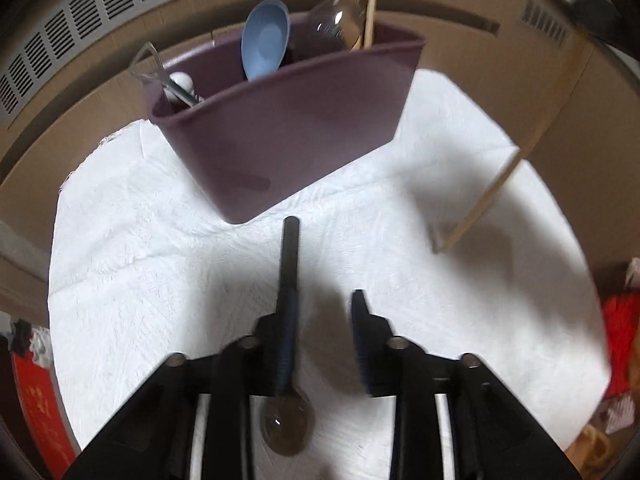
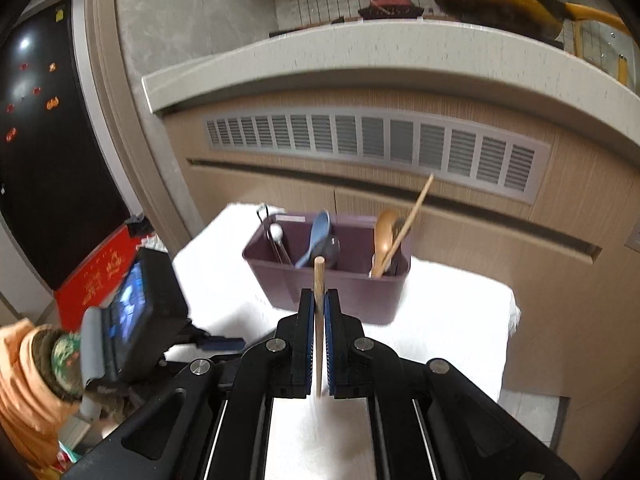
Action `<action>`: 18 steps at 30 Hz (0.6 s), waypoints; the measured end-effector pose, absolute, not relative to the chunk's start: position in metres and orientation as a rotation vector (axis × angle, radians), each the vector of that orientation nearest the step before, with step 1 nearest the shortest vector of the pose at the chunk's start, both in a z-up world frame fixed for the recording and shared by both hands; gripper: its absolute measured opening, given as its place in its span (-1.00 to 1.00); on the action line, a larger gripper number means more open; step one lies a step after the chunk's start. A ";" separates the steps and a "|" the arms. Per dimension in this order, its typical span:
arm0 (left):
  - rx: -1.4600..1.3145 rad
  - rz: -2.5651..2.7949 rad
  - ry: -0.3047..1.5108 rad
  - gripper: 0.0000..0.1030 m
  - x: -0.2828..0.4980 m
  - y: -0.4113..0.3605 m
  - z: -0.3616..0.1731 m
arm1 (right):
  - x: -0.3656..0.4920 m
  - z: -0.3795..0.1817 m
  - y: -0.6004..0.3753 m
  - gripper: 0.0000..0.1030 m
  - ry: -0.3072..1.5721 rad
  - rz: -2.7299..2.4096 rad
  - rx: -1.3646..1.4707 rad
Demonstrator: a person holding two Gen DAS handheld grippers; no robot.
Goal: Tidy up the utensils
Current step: 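Lift both utensils over the caddy, lower them in and open both grippers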
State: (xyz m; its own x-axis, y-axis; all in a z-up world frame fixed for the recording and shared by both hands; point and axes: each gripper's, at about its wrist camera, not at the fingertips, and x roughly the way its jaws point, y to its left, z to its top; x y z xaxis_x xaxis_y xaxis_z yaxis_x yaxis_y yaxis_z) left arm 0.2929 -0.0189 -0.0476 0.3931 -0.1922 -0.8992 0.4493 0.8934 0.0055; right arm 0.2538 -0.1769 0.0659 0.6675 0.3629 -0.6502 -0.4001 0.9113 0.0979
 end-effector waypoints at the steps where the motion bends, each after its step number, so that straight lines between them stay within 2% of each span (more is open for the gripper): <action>1: 0.265 -0.407 1.100 -0.31 0.295 -0.019 -0.050 | 0.253 0.062 -0.178 -0.90 0.730 0.432 -0.059; 8: 0.238 -0.347 1.147 -0.34 0.323 -0.017 -0.070 | 0.256 0.056 -0.179 -0.90 0.749 0.439 -0.068; 11: 0.199 -0.332 1.144 -0.44 0.327 -0.016 -0.070 | 0.256 0.056 -0.179 -0.90 0.750 0.445 -0.065; 13: 0.206 -0.325 1.120 -0.73 0.321 -0.020 -0.070 | 0.255 0.055 -0.178 -0.90 0.751 0.448 -0.064; 18: 0.167 -0.298 1.036 -0.76 0.294 -0.024 -0.058 | 0.249 0.056 -0.175 -0.90 0.746 0.452 -0.066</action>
